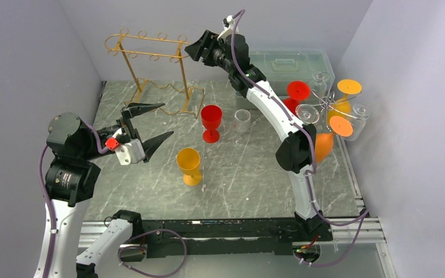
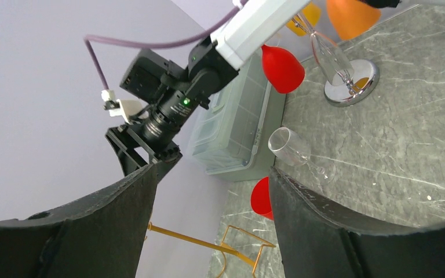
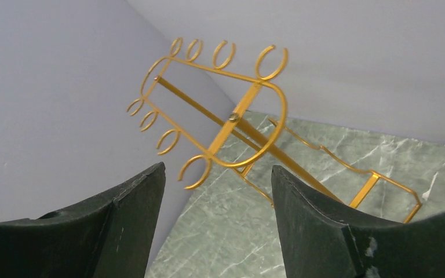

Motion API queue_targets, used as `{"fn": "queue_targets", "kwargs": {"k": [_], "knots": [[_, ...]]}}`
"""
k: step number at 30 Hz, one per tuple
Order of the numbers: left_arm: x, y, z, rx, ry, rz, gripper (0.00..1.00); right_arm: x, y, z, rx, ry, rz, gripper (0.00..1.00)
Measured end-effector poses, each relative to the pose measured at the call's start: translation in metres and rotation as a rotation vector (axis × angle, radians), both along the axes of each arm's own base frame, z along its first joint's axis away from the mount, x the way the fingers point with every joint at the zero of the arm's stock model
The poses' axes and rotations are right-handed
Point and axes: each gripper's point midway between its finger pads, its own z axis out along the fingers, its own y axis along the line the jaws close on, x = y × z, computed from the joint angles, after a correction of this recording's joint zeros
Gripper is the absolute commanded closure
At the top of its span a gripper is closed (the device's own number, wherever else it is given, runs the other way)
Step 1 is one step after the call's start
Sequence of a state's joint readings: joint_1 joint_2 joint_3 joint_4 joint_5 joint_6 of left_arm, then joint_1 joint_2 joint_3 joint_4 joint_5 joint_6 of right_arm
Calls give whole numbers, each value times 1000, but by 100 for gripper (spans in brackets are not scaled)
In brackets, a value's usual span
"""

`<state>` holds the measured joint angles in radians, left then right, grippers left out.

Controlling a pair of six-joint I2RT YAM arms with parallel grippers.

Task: Place the wine glass upside down on the wine glass rack
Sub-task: Move the wine rack to the center of the board.

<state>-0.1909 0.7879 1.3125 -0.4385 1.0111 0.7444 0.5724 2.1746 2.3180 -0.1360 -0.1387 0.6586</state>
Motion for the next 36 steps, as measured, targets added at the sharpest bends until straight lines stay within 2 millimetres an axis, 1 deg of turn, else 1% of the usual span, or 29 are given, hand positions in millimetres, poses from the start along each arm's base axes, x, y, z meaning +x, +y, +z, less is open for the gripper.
{"fn": "queue_targets", "kwargs": {"k": [2, 5, 7, 8, 11, 17, 22, 24, 26, 29, 32, 35, 36], "knots": [[0, 0, 0, 0, 0, 0, 25, 10, 3, -14, 33, 35, 1, 31], [0, 0, 0, 0, 0, 0, 25, 25, 8, -43, 62, 107, -1, 32], [0, 0, 0, 0, 0, 0, 25, 31, 11, -60, 73, 148, -4, 32], [0, 0, 0, 0, 0, 0, 25, 33, 14, -63, 97, 159, 1, 32], [0, 0, 0, 0, 0, 0, 25, 35, 16, -58, 145, 158, 4, 33], [0, 0, 0, 0, 0, 0, 25, 33, 21, -36, 246, 138, 33, 35], [0, 0, 0, 0, 0, 0, 25, 34, 25, -33, 292, 141, 46, 40], [0, 0, 0, 0, 0, 0, 25, 36, 27, -36, 302, 150, 49, 46], [0, 0, 0, 0, 0, 0, 25, 40, 30, -41, 312, 159, 50, 56], [0, 0, 0, 0, 0, 0, 25, 45, 34, -54, 330, 192, 49, 70], [0, 0, 0, 0, 0, 0, 25, 45, 35, -44, 371, 180, 59, 85], [0, 0, 0, 0, 0, 0, 25, 44, 36, -47, 395, 212, 62, 98], [0, 0, 0, 0, 0, 0, 25, 43, 37, -47, 404, 223, 63, 100]]}}
